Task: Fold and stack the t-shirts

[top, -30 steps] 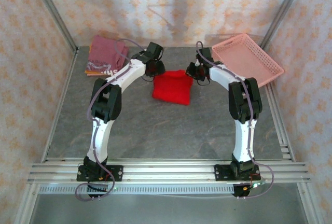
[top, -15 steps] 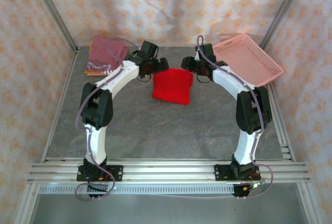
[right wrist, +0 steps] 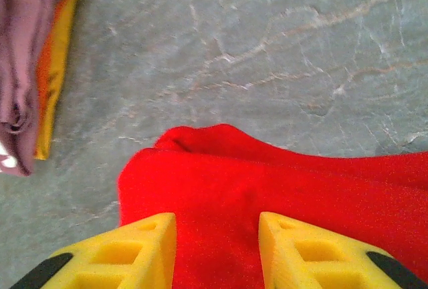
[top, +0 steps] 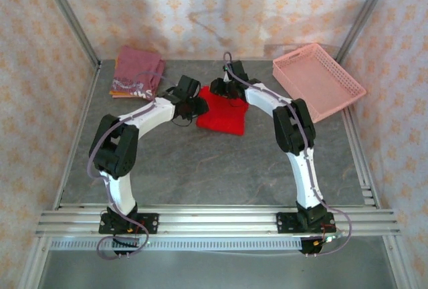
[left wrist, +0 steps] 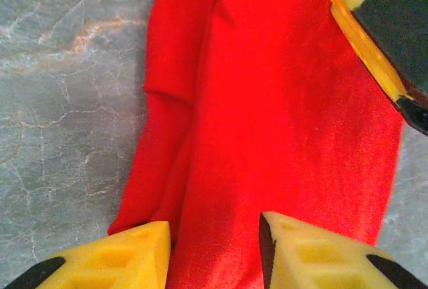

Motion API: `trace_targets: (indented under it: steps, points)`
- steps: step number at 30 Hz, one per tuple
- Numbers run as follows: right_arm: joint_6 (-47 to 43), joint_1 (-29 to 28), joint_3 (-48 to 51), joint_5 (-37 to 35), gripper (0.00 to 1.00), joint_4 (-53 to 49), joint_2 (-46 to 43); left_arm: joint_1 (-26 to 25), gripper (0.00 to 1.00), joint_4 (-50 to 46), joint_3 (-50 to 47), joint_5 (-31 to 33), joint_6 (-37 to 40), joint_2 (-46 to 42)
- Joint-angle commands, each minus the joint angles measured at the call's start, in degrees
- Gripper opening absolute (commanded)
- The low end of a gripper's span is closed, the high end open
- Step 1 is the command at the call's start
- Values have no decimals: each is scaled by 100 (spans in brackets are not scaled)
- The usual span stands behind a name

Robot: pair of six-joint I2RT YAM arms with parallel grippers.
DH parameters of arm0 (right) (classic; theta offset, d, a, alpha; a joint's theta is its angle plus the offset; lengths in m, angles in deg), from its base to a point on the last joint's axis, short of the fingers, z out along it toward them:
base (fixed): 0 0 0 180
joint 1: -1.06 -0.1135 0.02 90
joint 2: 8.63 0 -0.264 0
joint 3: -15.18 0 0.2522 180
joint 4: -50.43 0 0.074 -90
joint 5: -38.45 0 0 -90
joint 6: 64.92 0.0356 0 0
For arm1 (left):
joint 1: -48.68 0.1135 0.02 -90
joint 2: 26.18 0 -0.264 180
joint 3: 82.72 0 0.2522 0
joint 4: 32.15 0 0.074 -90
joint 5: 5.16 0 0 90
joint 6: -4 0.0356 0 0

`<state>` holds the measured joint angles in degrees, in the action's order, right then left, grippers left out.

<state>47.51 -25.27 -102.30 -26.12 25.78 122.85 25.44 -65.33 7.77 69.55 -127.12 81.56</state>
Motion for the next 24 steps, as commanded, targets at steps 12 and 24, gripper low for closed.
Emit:
trace_targets:
  steps: [12,24]
  points:
    - [-134,-4,-441,-171,43,-560,-116,22,36,170,49,100,-122,818]
    - [77,295,2610,-718,66,908,-2568,123,91,-353,78,769,758,-504]
